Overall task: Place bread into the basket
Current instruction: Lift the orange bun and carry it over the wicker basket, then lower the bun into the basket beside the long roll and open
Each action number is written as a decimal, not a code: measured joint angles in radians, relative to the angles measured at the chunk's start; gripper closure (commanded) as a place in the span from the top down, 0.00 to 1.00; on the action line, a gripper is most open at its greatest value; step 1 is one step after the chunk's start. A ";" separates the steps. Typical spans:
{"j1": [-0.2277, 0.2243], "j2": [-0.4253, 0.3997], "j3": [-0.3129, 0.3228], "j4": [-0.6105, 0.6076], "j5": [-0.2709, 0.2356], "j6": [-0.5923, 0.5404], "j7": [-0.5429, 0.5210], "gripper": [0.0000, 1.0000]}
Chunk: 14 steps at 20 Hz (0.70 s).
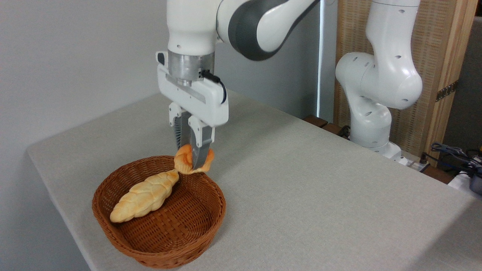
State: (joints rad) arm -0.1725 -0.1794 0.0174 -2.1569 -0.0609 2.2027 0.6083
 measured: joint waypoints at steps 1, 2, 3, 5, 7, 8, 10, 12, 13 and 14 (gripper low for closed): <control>0.000 0.018 0.007 0.000 0.000 0.033 0.000 0.50; 0.001 0.039 0.011 0.000 0.000 0.070 0.000 0.55; 0.001 0.066 0.014 0.000 0.000 0.119 0.000 0.73; 0.001 0.108 0.015 0.000 0.000 0.200 0.000 1.00; 0.001 0.149 0.015 0.001 0.000 0.276 0.000 1.00; 0.001 0.166 0.015 0.001 0.000 0.307 0.000 1.00; 0.001 0.187 0.015 0.004 0.000 0.332 0.000 1.00; 0.001 0.193 0.015 0.009 0.000 0.334 0.000 1.00; 0.001 0.193 0.015 0.011 0.000 0.334 0.000 1.00; 0.001 0.193 0.015 0.012 0.000 0.334 0.000 1.00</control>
State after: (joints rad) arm -0.1719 0.0132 0.0322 -2.1449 -0.0609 2.5366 0.6083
